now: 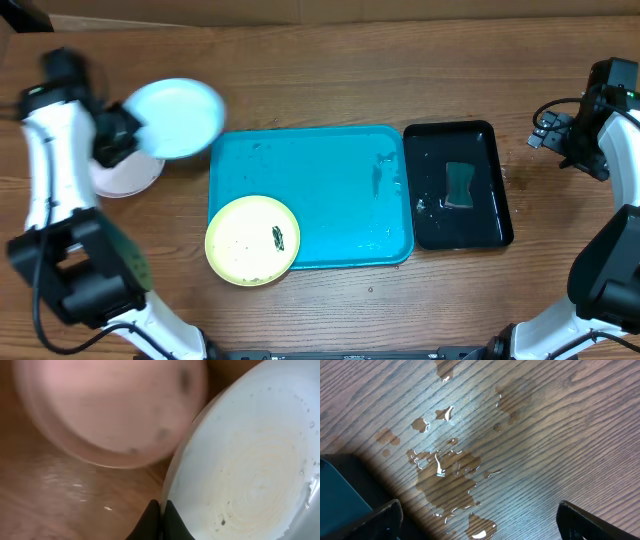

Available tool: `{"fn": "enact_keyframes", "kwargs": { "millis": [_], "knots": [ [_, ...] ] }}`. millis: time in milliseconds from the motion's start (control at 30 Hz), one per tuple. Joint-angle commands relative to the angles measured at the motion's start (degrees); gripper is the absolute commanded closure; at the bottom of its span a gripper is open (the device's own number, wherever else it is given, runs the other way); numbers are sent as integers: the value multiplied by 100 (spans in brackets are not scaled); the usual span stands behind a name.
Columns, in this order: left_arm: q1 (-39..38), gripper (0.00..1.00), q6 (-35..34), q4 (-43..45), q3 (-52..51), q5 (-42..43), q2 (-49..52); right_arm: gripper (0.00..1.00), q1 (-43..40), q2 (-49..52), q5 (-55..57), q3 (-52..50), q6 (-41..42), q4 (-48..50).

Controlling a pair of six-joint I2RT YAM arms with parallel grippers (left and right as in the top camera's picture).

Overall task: Clean dirty plates on tray and stack at the side
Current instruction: 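Carry the light blue plate left and stack it on the white plate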

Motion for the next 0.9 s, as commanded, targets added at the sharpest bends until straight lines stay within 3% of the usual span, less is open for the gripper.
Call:
{"fn": "enact_keyframes", "kwargs": {
  "millis": [0, 200, 433, 667, 867],
  "knots": [
    [553, 96, -254, -66, 118, -260, -74, 0, -15, -63, 22, 81, 15, 17],
    [1137, 96, -273, 7, 116, -595, -66, 0, -15, -63, 22, 81, 15, 17],
    [1174, 96, -273, 212, -33, -1145, -11, 0, -15, -63, 22, 81, 17, 17],
    [1152, 96, -295, 857, -619, -1104, 22, 0, -15, -63, 22, 81, 17, 17],
    [1143, 96, -249, 1425, -1075, -568, 28, 0, -15, -63, 22, 81, 17, 17]
  ]
}}
